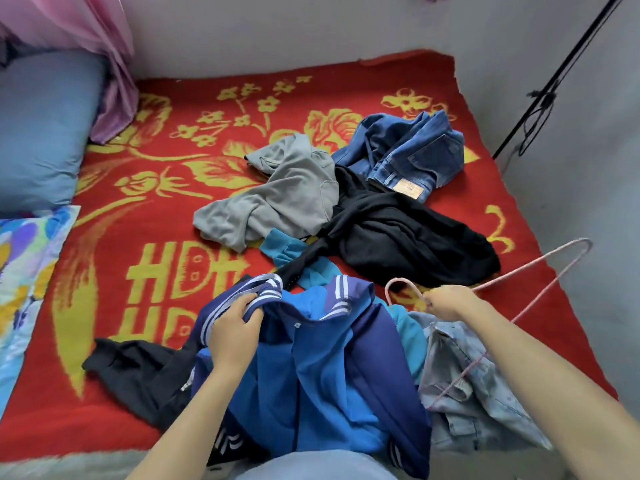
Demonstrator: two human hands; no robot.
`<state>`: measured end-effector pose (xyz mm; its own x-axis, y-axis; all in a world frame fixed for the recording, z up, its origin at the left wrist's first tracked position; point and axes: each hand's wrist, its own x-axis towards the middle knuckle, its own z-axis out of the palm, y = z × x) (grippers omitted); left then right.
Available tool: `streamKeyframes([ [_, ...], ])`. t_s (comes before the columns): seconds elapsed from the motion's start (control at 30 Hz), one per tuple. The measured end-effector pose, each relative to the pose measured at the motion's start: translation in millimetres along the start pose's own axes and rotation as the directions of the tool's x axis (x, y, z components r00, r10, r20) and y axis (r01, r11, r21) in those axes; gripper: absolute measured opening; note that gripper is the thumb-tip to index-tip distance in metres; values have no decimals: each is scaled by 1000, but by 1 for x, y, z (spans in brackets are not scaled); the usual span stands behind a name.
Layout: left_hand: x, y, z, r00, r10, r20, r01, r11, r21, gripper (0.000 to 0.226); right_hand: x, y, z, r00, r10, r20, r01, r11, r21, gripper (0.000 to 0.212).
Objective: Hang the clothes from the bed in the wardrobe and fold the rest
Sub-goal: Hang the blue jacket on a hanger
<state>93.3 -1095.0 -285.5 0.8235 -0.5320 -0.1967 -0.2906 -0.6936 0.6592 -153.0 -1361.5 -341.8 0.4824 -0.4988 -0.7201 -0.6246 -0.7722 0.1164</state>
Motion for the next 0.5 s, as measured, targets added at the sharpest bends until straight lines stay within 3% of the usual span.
streamKeyframes([
  [0.17,13,0,-24,996,78,52,-76,996,-42,24,-69,-33,-70,968,115,-224,-102,992,72,25],
  [0.23,14,-1,-30,994,96,60,-93,994,-53,23,-93,-47,-83,920,210,-330,-140,964,224,23],
  [0.37,15,-2,-46,989,128,75,-118,986,-120,23,-122,-91,-94,832,362,-421,35,723,690,23],
  [0.5,7,1,-53,987,160,32,-150,965,-216,24,-119,-155,-73,758,431,-489,207,553,807,29],
])
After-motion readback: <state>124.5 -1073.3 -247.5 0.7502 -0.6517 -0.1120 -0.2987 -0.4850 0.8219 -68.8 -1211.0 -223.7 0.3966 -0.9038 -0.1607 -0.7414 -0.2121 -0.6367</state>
